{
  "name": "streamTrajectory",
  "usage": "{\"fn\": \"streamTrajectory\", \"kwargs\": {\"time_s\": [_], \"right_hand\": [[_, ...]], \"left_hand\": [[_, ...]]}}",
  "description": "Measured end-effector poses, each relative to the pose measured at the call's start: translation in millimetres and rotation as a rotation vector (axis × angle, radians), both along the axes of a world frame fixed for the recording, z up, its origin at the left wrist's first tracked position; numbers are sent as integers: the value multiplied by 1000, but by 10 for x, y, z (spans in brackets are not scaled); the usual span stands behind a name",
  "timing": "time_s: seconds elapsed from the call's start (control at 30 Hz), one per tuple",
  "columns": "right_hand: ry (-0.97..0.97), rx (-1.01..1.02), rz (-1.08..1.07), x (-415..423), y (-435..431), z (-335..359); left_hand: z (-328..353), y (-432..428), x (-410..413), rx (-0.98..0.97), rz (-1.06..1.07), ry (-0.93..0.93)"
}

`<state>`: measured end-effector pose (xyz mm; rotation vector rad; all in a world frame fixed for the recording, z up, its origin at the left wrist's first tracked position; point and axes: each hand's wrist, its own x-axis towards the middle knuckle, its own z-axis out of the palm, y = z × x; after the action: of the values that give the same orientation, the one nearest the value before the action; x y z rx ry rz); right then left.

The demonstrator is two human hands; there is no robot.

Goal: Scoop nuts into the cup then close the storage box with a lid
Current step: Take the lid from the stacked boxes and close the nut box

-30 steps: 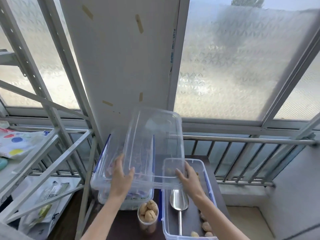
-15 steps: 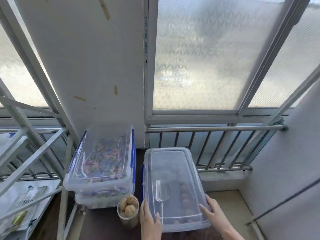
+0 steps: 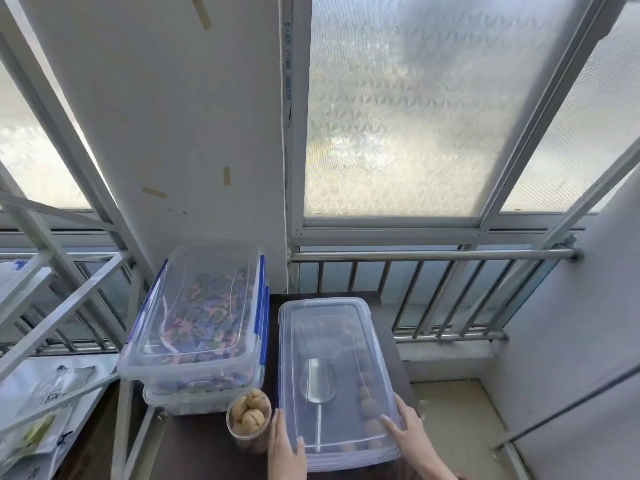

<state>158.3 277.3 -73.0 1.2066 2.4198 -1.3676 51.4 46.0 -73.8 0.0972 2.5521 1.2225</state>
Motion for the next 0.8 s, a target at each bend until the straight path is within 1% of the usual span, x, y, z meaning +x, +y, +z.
{"fn": "streamTrajectory", "kwargs": {"time_s": [0.07,0.17,0.4,0.8], "right_hand": [[-20,57,4,-29,-107,212],[-41,94,14,-31,-131,219],[-82,113,6,-92,-133,246],[-137,147,60,-170,-103,308]], "left_hand": [[-11,-1,4,1,-9,-11],[2,-12,-6,19,-27,-2],[75,22,-49,21,-85,-6],[44,65,-141,-46,-112,-19]]}}
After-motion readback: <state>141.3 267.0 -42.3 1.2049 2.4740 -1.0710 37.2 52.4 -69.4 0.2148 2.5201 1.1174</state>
